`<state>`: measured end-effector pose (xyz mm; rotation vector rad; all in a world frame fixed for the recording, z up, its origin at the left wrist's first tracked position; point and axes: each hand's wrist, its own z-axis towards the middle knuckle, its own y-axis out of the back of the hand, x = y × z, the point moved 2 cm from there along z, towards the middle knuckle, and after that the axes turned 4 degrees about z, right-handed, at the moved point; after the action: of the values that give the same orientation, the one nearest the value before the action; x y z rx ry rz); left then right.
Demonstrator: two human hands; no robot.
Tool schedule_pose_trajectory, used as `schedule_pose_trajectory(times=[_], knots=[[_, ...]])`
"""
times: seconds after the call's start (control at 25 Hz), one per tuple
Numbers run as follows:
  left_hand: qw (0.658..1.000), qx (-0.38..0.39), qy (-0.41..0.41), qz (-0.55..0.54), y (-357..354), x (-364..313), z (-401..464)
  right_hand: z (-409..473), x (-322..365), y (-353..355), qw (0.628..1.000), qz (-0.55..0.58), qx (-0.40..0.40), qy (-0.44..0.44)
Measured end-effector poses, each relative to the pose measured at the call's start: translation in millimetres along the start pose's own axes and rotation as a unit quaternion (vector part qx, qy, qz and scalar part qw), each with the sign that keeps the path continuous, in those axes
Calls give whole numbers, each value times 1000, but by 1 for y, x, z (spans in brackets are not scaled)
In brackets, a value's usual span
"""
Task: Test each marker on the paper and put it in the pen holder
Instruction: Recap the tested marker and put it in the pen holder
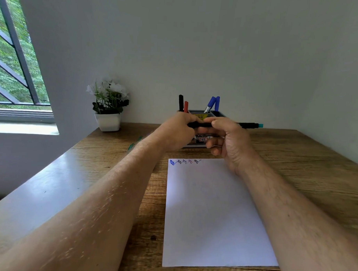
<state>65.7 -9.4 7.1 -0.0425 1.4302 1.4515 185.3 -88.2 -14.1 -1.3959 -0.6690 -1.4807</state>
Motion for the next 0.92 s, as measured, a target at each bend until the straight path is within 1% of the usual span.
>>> schedule_pose_trajectory(times=[0.08,0.2,0.32,0.48,0.52,0.56,0.64,0.72,0.76,0.84,0.88,0.92], knots=[[1000,2,-1,-28,-1,-2,0,2,-1,2,1000,7,-10,8],[989,-23,22,-147,3,-9,-2,4,0,3,999,19,-20,21],[953,-39,47,-298,7,-8,-3,4,2,1,999,40,-7,21],[875,-99,72,-469,15,0,-3,1,6,2,993,113,19,12],[860,-111,77,-492,16,1,-3,1,6,2,993,117,17,16],[853,-120,81,-501,16,3,-3,2,6,3,993,112,7,26],[854,-136,93,-494,17,7,-3,3,7,7,994,93,-23,57],[848,-153,105,-496,18,12,-4,2,9,10,994,41,-45,91],[843,-166,110,-499,19,15,-4,1,9,11,992,-26,-48,118],[838,-193,117,-496,20,20,-3,0,5,8,964,-190,-45,182],[839,-201,119,-492,19,21,-2,0,2,6,948,-241,-44,204],[839,-204,121,-489,18,22,-2,0,0,5,941,-260,-46,212]])
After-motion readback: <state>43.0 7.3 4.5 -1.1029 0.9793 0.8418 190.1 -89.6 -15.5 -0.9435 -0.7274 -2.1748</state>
